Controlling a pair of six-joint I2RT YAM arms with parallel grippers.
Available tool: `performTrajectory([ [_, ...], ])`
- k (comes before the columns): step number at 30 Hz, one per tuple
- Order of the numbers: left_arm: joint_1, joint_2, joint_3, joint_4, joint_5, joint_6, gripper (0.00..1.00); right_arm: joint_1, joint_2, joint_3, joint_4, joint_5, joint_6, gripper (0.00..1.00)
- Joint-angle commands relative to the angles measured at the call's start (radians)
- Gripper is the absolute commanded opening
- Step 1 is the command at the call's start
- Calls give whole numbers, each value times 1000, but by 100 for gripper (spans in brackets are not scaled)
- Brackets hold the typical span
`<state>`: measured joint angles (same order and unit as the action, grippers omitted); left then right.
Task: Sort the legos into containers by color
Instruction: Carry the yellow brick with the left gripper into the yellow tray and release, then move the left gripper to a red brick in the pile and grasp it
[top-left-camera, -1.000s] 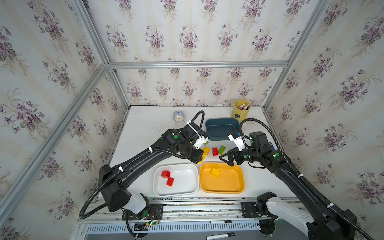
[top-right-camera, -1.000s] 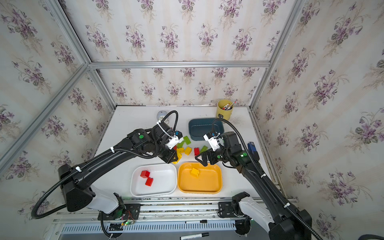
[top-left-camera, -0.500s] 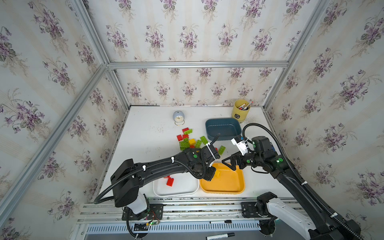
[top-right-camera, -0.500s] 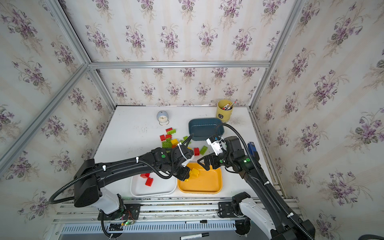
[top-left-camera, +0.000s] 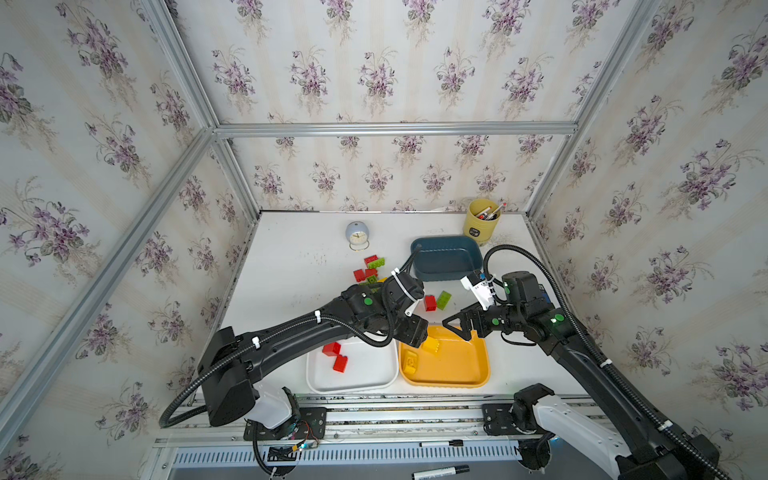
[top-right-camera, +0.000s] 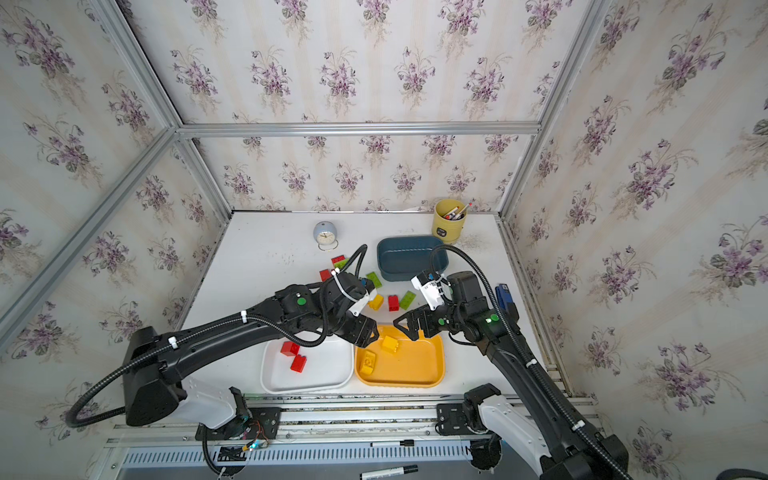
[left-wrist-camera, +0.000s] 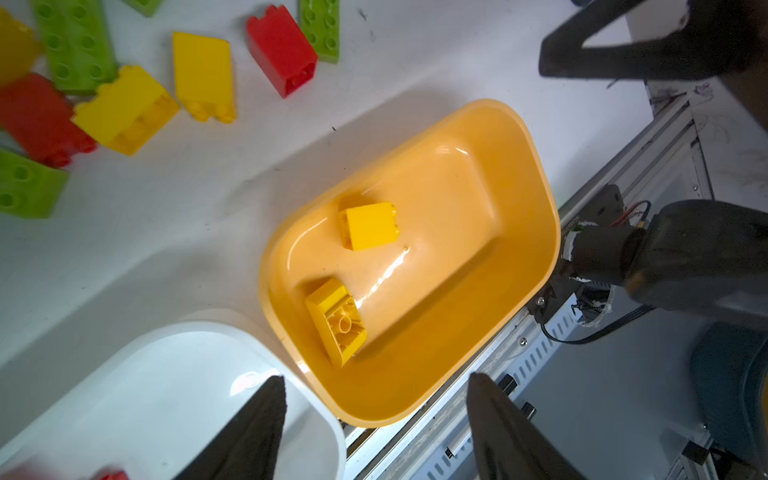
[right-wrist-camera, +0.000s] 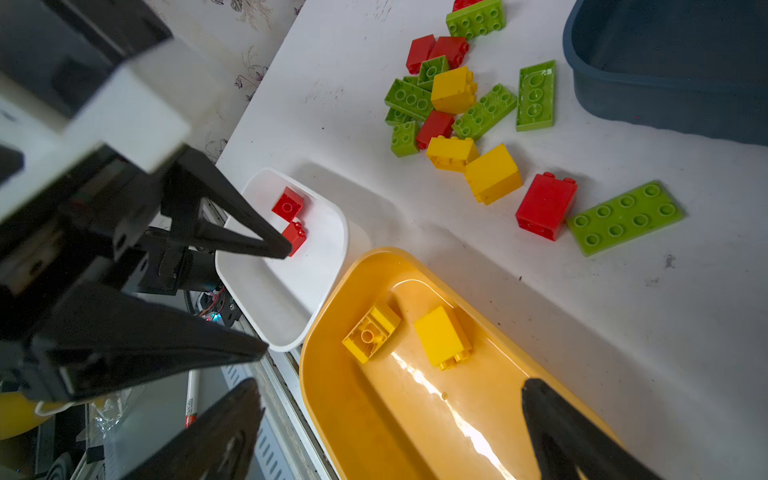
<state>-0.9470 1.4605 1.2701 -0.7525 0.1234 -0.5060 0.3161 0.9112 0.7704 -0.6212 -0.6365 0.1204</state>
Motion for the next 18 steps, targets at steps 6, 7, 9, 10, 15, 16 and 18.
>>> performTrajectory([
  [6, 201, -43, 0, -26, -187, -173, 82, 1, 19, -3, 112, -83, 61, 100],
  [7, 221, -27, 7, -28, -228, -210, 86, 1, 23, -4, 119, -86, 66, 100],
  [9, 261, 4, 11, -27, -279, -306, 86, 2, 27, -4, 125, -89, 68, 100],
  [10, 278, 23, 13, -28, -305, -349, 86, 3, 28, -3, 127, -89, 70, 100],
  [15, 372, 127, 38, -31, -374, -535, 87, 3, 26, -6, 123, -91, 69, 100],
  [16, 383, 150, 55, -34, -389, -554, 87, 3, 26, -8, 120, -88, 68, 100],
  [18, 401, 199, 94, -61, -416, -592, 86, 2, 23, -12, 119, -85, 68, 100],
])
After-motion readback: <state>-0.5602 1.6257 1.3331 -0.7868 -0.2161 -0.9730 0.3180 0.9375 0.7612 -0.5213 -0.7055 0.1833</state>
